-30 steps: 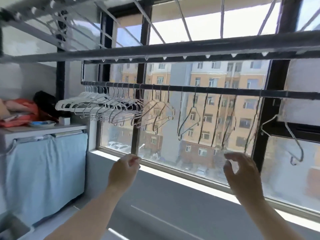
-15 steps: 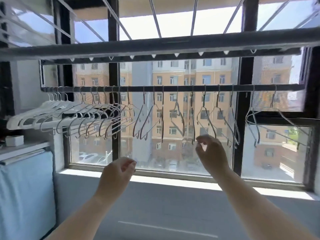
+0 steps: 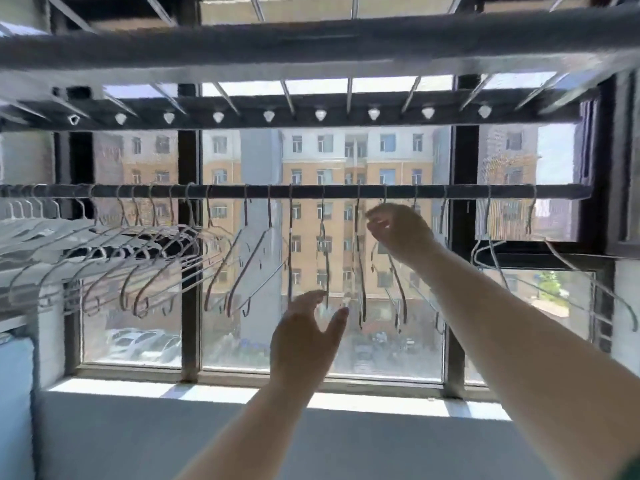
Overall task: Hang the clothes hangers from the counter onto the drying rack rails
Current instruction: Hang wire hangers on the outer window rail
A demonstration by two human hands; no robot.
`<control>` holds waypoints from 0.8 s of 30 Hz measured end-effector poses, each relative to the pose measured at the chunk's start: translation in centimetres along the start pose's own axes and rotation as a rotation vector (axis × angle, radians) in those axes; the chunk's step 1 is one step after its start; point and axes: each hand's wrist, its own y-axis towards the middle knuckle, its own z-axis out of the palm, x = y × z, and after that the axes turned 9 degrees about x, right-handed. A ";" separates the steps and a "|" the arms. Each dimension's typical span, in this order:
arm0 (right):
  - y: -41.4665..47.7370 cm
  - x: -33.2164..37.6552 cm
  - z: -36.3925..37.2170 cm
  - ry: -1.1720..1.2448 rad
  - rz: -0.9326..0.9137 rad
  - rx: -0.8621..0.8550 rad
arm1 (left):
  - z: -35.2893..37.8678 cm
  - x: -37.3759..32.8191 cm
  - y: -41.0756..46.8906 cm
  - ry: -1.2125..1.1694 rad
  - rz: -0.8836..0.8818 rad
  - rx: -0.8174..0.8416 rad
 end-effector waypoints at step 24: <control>17.7 0.2 5.6 -0.299 -0.003 0.278 | 4.2 4.1 4.7 0.167 0.004 -0.086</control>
